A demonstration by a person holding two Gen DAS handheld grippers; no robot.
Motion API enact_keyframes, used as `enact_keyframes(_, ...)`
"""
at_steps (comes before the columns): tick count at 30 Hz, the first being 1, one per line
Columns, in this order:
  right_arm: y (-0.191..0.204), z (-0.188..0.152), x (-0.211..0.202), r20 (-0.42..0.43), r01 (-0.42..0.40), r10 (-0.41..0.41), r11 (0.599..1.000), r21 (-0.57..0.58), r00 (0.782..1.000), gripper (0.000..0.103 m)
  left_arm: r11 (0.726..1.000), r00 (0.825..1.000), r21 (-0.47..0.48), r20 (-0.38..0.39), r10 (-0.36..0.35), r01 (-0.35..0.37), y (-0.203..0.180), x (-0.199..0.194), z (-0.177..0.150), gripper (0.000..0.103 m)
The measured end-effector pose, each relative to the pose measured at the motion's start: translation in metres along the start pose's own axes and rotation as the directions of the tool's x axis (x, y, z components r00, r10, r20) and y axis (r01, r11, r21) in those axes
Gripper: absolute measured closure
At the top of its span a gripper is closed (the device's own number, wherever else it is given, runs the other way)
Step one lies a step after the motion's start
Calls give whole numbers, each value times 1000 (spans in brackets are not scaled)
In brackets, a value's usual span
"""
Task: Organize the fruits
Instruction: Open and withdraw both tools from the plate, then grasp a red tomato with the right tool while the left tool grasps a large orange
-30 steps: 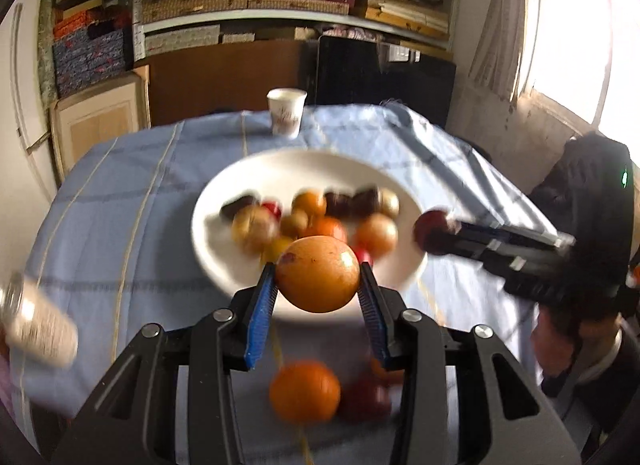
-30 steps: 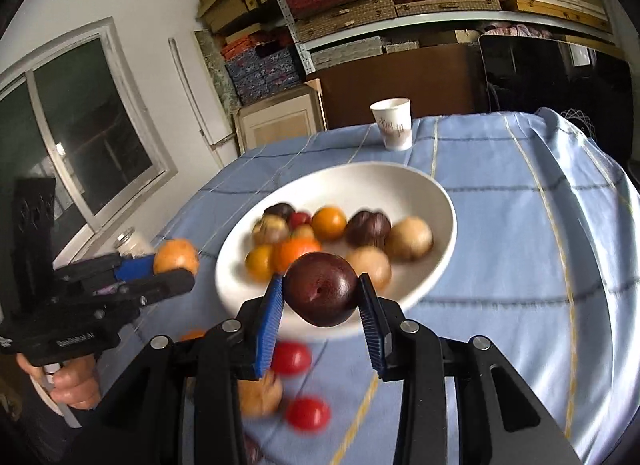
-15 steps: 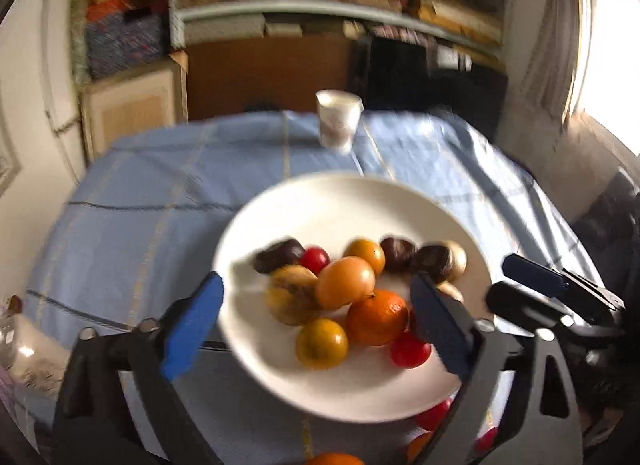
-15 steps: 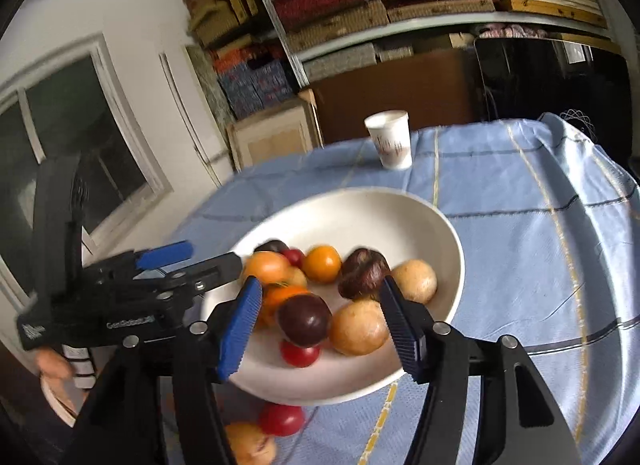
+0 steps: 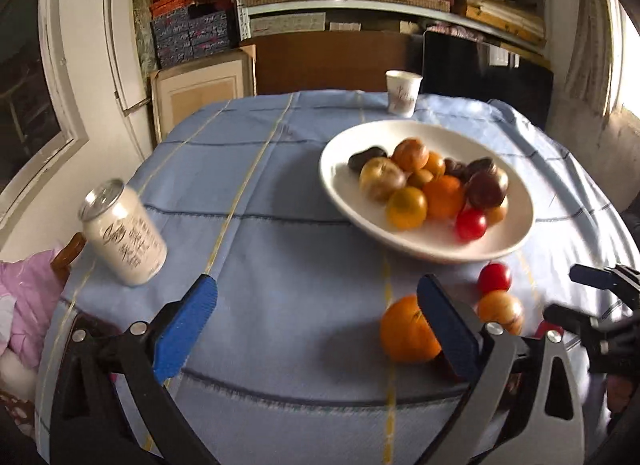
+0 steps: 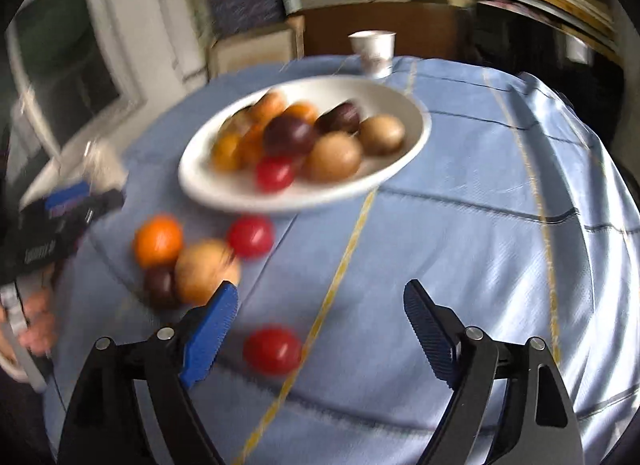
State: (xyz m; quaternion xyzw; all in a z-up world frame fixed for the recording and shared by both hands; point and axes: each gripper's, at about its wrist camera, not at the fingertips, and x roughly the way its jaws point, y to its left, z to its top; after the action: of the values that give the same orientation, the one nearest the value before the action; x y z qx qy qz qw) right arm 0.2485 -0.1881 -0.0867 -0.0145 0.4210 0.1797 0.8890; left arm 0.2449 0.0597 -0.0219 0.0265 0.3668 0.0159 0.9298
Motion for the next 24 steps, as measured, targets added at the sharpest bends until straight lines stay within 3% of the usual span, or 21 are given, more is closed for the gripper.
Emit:
enact_keyframes(4,11,-8,-13,14,-53,54,997,-50,998,17,999,999,2,4,37,-37,3,-1,-3,5)
enact_keyframes(7,10,-10,-14,9,-68,68,997,-44,998,20,1000,1000,-10,2,13,-13,4,-1,-3,5)
enact_keyframes(10,14,-15,-11,-15,-72,71,996,-55,997,30,999,1000,-24,-7,-29,29,6,-2,-4,5)
enact_keyframes(12,16,-17,-9,-29,-73,71,995,-67,997,40,999,1000,-25,-6,-20,20,5,-2,-4,5)
enact_keyframes(16,21,-20,-7,-41,-74,71,993,-88,997,41,999,1000,-40,-15,-19,18,8,1,-3,5)
enact_keyframes(21,24,-21,-5,-50,-75,70,991,-108,996,53,997,999,-63,-27,-39,37,11,3,-2,5)
enact_keyframes(24,24,-22,-3,-59,-69,63,991,-111,996,54,998,999,-58,-21,-36,34,11,2,-3,5)
